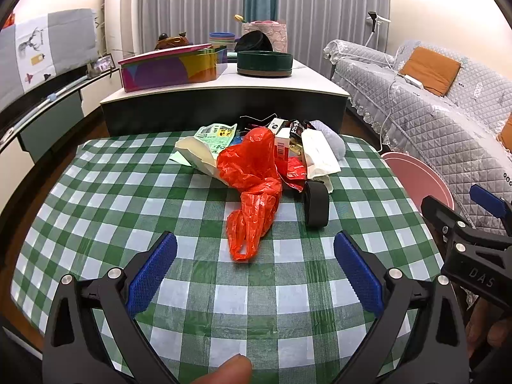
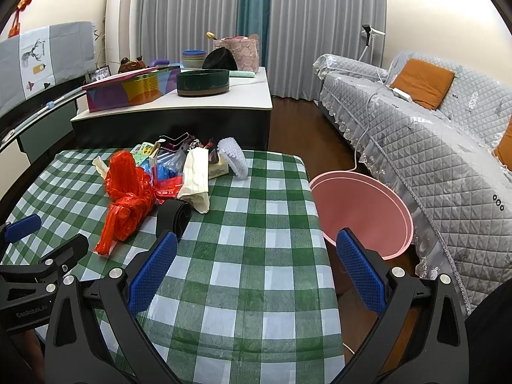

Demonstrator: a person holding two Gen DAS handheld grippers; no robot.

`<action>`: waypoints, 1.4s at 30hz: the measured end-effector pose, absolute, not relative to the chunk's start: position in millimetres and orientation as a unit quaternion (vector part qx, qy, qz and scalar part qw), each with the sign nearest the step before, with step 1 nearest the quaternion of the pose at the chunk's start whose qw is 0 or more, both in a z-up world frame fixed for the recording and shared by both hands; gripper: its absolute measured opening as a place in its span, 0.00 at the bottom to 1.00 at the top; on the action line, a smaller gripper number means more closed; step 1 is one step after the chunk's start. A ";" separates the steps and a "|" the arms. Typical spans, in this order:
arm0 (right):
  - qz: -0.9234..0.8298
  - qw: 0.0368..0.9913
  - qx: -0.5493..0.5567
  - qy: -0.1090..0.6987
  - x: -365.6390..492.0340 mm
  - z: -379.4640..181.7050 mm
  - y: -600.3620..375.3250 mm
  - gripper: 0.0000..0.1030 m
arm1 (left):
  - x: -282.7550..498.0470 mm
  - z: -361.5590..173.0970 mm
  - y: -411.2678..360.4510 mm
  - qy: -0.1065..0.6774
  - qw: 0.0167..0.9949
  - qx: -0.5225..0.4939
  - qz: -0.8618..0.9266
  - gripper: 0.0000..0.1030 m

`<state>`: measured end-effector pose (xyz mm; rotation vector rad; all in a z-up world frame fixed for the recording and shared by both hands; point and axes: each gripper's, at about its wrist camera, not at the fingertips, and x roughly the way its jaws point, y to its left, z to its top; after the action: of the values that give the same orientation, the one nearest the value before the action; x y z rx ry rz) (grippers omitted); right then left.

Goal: Collect trash

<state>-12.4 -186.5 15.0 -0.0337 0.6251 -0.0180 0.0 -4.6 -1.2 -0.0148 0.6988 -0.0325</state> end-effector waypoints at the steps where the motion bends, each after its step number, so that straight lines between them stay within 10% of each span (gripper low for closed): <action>1: -0.008 0.952 -0.017 0.307 -12.9 16.5 -188.9 0.95 | 0.0 -1.1 -4.5 0.342 0.939 -0.007 -0.016 0.92; 42: -0.011 0.955 -0.017 0.297 -16.1 20.4 -189.6 0.95 | -0.4 3.6 -1.6 0.349 0.936 -0.037 -0.030 0.91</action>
<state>-16.1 -189.6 20.4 -0.0335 0.6041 -0.0232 -0.4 -1.6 3.6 -0.0752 0.7125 -0.0621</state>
